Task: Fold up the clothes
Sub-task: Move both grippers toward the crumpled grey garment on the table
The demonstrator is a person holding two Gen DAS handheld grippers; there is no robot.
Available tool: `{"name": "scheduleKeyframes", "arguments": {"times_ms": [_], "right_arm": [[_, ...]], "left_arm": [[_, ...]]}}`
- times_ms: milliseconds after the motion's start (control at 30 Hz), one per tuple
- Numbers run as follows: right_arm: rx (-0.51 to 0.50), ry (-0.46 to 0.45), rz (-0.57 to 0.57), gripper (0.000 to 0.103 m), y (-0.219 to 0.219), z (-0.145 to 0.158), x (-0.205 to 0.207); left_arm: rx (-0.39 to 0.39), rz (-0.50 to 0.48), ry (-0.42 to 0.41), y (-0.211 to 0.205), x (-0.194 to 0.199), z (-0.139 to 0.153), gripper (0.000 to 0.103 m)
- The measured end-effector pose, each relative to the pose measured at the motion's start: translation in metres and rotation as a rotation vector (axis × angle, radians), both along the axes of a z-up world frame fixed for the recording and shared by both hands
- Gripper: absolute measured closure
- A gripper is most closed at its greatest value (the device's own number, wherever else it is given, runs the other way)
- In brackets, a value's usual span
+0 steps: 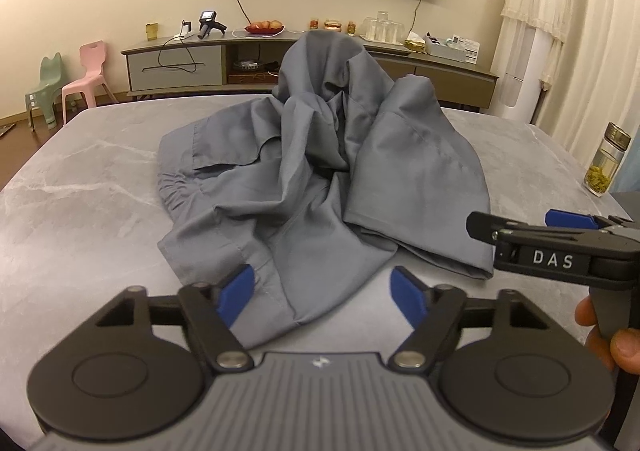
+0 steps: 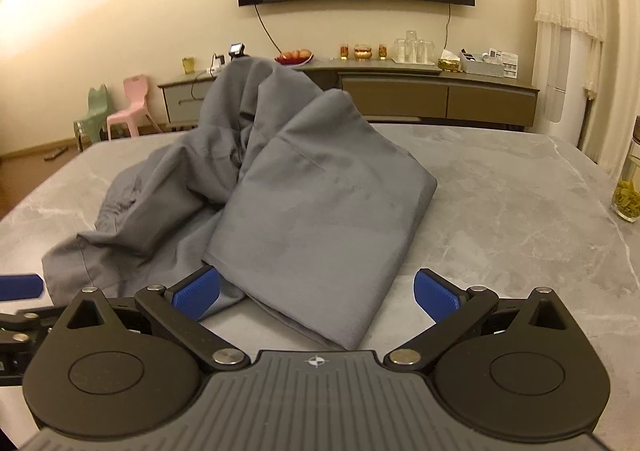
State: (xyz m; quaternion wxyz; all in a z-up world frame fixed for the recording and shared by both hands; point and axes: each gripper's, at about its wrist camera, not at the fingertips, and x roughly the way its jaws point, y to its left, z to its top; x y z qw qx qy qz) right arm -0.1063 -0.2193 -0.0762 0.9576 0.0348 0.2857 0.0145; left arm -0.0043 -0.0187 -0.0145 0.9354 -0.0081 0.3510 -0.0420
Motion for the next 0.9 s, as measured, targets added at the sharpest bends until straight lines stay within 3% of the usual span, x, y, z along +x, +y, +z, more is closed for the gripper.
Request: {"name": "scheduleKeyframes", "arguments": {"times_ms": [67, 100, 167, 233, 400, 633, 900], "right_arm": [[0.002, -0.005, 0.003, 0.006, -0.0003, 0.0003, -0.0011], [0.003, -0.008, 0.005, 0.012, -0.0005, 0.0005, -0.0016], [0.005, -0.013, 0.008, 0.024, -0.0008, 0.0009, -0.0027], [0.01, -0.013, 0.013, 0.048, -0.0013, 0.0004, -0.0028], [0.018, 0.001, 0.028, 0.081, -0.0013, -0.001, -0.002], [-0.003, -0.013, 0.031, 0.101, 0.0005, 0.0004, -0.0038], [-0.038, -0.026, 0.046, 0.103, 0.0051, 0.0008, -0.0044]], "left_arm": [[0.001, -0.006, 0.0, -0.0009, -0.0003, -0.0001, 0.048], [0.007, -0.006, 0.0, -0.0018, -0.0003, -0.0001, 0.05], [0.018, -0.008, -0.002, -0.0035, -0.0004, -0.0001, 0.065], [0.024, -0.01, -0.002, -0.0045, -0.0005, -0.0003, 0.077], [0.029, -0.01, -0.006, -0.0049, -0.0001, -0.0018, 0.098], [0.026, -0.005, -0.019, -0.0033, 0.0, -0.0033, 0.103], [0.019, -0.004, -0.029, -0.0028, 0.0028, -0.004, 0.103]]}}
